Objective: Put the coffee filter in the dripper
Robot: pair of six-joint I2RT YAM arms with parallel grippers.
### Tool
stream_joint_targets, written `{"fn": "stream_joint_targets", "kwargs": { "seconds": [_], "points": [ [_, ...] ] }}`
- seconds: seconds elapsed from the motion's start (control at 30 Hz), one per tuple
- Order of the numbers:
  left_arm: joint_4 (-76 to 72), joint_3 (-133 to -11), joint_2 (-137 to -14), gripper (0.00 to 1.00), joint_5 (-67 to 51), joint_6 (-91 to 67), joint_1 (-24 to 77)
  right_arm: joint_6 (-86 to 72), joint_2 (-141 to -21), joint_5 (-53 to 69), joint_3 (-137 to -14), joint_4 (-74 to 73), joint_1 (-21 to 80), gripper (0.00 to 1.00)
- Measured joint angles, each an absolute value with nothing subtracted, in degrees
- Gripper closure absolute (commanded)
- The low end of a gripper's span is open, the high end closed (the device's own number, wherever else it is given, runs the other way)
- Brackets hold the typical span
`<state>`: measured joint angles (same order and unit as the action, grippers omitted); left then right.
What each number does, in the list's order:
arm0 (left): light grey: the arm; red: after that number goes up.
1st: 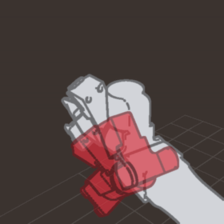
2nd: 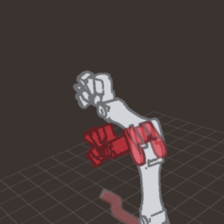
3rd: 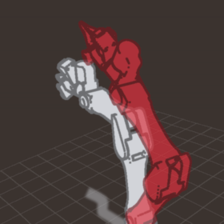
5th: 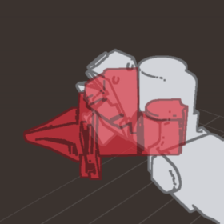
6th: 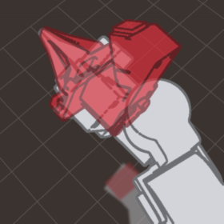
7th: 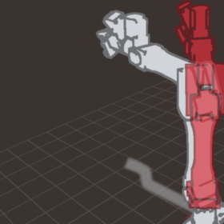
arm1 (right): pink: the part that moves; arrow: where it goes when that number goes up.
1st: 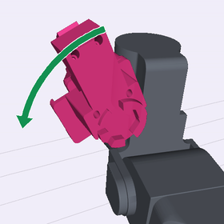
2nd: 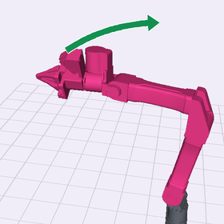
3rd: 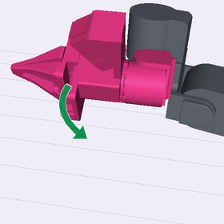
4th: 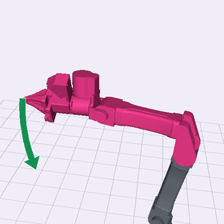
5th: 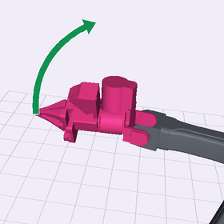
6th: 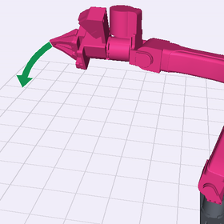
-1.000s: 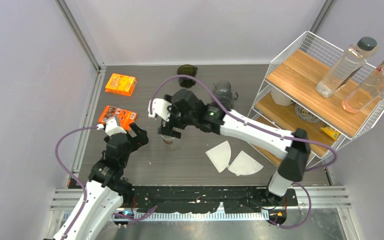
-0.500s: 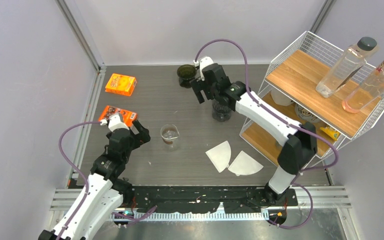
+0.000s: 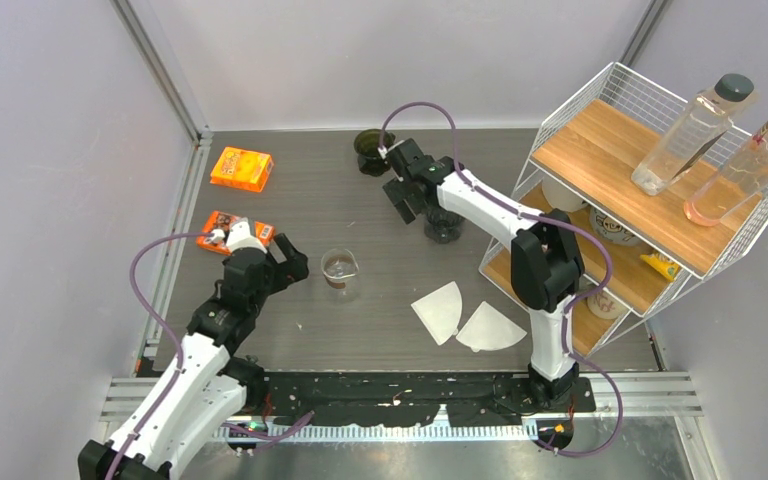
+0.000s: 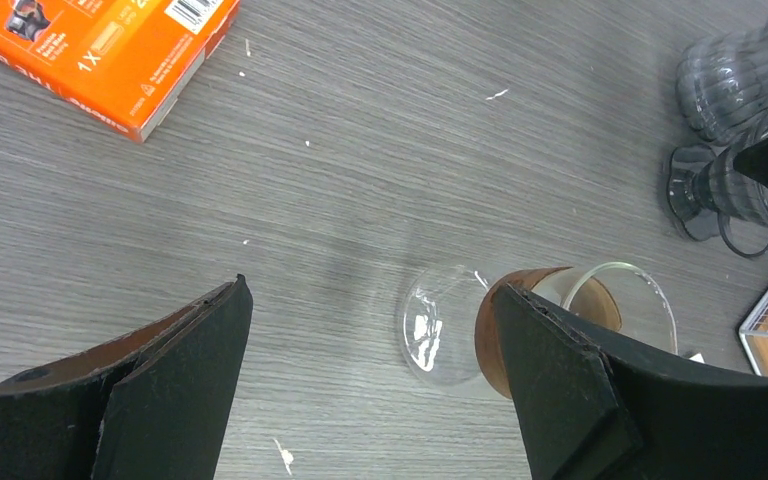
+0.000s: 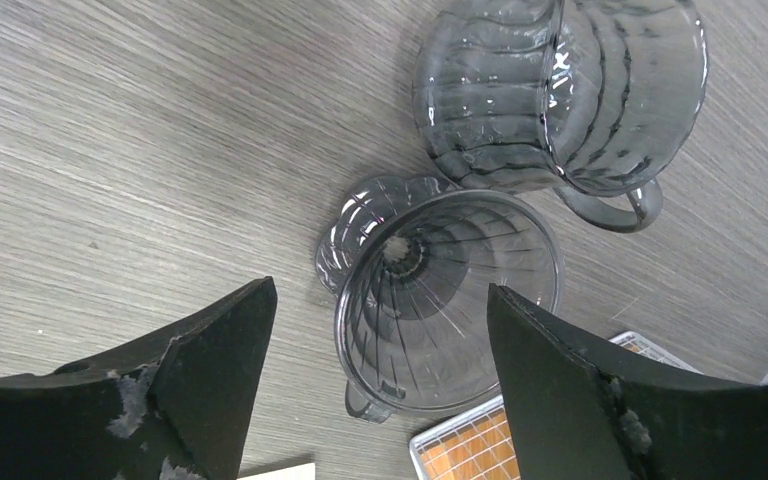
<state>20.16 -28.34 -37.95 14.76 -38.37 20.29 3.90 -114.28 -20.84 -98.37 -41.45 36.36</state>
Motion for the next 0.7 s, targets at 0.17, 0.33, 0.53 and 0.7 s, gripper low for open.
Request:
{"fn": "stream_joint_targets", "kwargs": {
  "seconds": [0.17, 0.33, 0.53, 0.7],
  "points": [
    [19.3, -27.4, -38.4, 0.01, 13.8, -38.4, 20.3, 3.0, -114.9, -20.8, -98.5, -42.8, 35.5, 0.27],
    [19.0, -26.7, -38.9, 0.01, 13.4, -38.4, 20.3, 2.7, -115.2, -20.5, -98.5, -43.0, 35.1, 0.41],
    [18.9, -26.7, -39.6, 0.01, 13.2, -38.4, 20.3, 2.2, -117.8, -20.5, -98.5, -43.4, 35.0, 0.56],
    [18.9, -26.7, -39.6, 0.01, 13.0, -38.5, 20.3, 1.7, -119.4, -20.5, -98.1, -43.8, 35.0, 0.80]
  ]
}}
